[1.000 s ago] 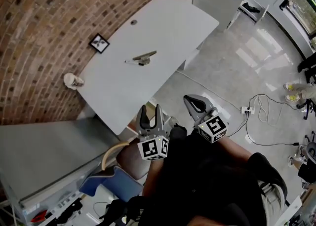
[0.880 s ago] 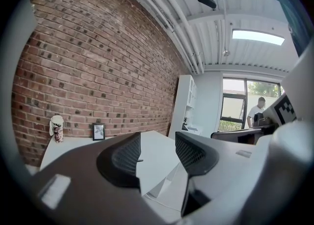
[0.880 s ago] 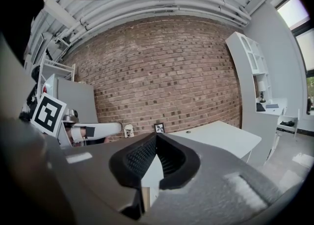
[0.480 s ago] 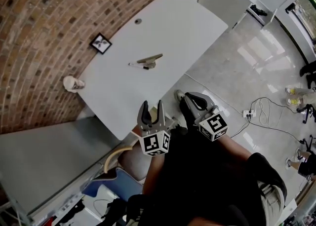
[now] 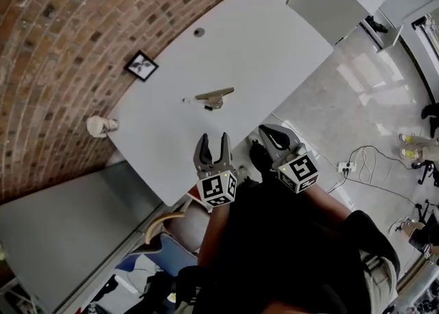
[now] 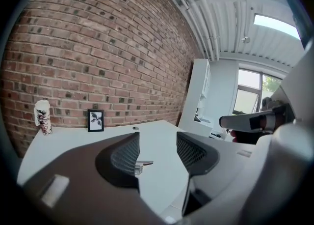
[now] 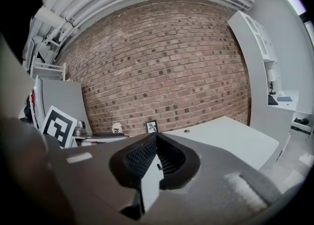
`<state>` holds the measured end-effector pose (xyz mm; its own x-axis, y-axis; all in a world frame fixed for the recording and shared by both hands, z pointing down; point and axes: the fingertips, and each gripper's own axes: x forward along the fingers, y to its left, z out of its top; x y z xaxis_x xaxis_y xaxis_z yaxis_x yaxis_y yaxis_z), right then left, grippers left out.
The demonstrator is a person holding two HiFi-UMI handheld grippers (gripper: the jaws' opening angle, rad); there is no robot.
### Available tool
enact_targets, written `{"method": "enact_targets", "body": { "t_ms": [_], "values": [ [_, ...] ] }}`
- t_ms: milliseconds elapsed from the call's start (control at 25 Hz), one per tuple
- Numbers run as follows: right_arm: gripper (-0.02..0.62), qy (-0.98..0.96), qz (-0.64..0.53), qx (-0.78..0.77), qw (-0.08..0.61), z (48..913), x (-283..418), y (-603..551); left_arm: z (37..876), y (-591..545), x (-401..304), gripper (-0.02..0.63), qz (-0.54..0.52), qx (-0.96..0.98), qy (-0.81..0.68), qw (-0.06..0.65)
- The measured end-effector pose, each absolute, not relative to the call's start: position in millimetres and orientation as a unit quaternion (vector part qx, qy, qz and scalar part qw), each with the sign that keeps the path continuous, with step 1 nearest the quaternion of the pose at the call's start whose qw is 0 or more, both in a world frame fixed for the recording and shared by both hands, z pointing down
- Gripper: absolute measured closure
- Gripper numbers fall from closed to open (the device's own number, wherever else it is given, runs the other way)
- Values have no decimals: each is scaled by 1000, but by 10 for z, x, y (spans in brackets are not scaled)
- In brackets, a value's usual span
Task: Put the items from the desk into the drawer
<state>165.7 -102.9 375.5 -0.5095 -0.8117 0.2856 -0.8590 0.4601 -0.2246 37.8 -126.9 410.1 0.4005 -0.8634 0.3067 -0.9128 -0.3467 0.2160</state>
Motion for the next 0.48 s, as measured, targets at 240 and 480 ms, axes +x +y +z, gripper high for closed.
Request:
{"method": "enact_targets", "body": {
  "t_ms": [240, 480],
  "values": [
    [592, -853, 189, 478, 84, 3945, 1753, -1512, 4579, -1762, 500, 353, 113, 807, -544, 198],
    [592, -854, 209, 466, 98, 4189, 1809, -1861, 5145, -2170, 592, 332, 160, 795, -544, 218]
  ]
}}
